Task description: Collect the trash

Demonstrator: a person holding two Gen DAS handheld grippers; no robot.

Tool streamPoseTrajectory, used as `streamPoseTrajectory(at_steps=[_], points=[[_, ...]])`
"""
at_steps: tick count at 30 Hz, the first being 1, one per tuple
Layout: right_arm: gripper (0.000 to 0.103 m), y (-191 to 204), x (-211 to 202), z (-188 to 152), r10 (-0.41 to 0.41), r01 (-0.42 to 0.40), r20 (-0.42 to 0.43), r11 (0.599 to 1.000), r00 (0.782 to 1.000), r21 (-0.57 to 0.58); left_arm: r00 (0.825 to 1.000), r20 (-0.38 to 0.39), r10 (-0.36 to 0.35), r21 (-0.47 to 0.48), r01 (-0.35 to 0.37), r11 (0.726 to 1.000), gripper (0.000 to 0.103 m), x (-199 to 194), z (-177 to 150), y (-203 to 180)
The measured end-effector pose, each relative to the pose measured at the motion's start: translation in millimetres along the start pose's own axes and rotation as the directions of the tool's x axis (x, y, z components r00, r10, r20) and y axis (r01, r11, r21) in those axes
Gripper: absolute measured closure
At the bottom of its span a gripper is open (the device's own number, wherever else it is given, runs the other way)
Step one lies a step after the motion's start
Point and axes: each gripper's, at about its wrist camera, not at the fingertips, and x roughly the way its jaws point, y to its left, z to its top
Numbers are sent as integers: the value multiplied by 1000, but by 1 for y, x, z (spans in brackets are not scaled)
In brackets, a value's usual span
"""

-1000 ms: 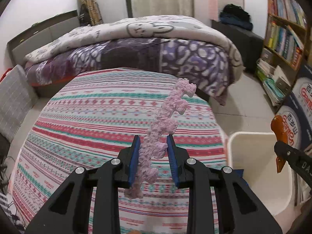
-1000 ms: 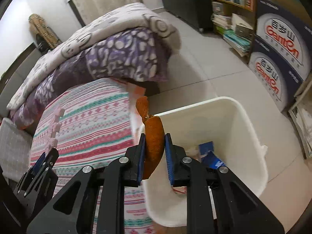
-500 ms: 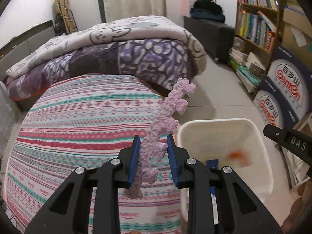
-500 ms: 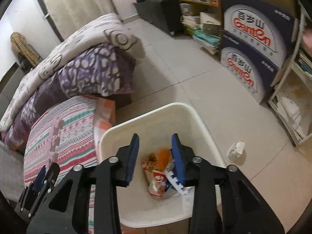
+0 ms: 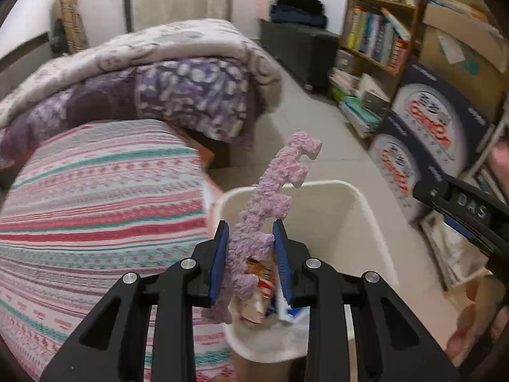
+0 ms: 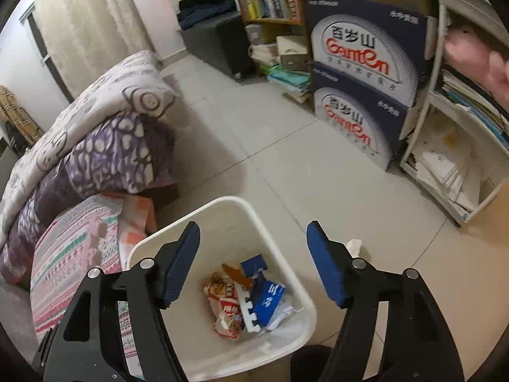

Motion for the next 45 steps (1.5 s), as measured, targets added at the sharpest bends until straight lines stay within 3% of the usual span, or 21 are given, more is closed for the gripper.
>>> streamPoseTrajectory(at_steps=[2,4,7,14,19,25,28,34,36,41,45], points=[[28,-3,-4,1,-14,14,21,1000,1000,4,999,-10,-38,19,38,999,72,0,0,-7],[23,-6,-10,3,-35,35,50,999,998,10,998,-12,-59,30,59,998,58,-1,-1,-12],[18,-7,-20,5,-61,60,93,998,994,12,997,-7,-80,43,80,996,50,-4,-1,-15],[7,10,-56,2,-85,108,221,990,972,-96,998,55,-24,70,20,997,33,-34,-3,-8],[7,14,-89,-16,-59,93,257,988,964,-121,989,141,52,50,-59,997,15,-71,-15,3],[7,12,-113,-52,-70,109,266,985,961,-135,954,239,180,41,-196,980,10,-114,-54,24],[7,17,-125,-77,-37,87,290,983,956,-163,940,255,229,14,-240,971,7,-125,-72,40],[7,33,-129,-121,51,3,249,977,967,-214,926,259,274,-56,-269,962,7,-142,-103,81],[7,40,-130,-131,69,-10,246,972,967,-235,930,258,264,-72,-254,965,7,-146,-106,88],[7,57,-137,-146,77,15,310,959,948,-285,915,286,283,-109,-263,959,7,-155,-109,101],[7,63,-143,-150,83,31,353,952,932,-305,918,283,278,-140,-247,959,7,-157,-109,114]])
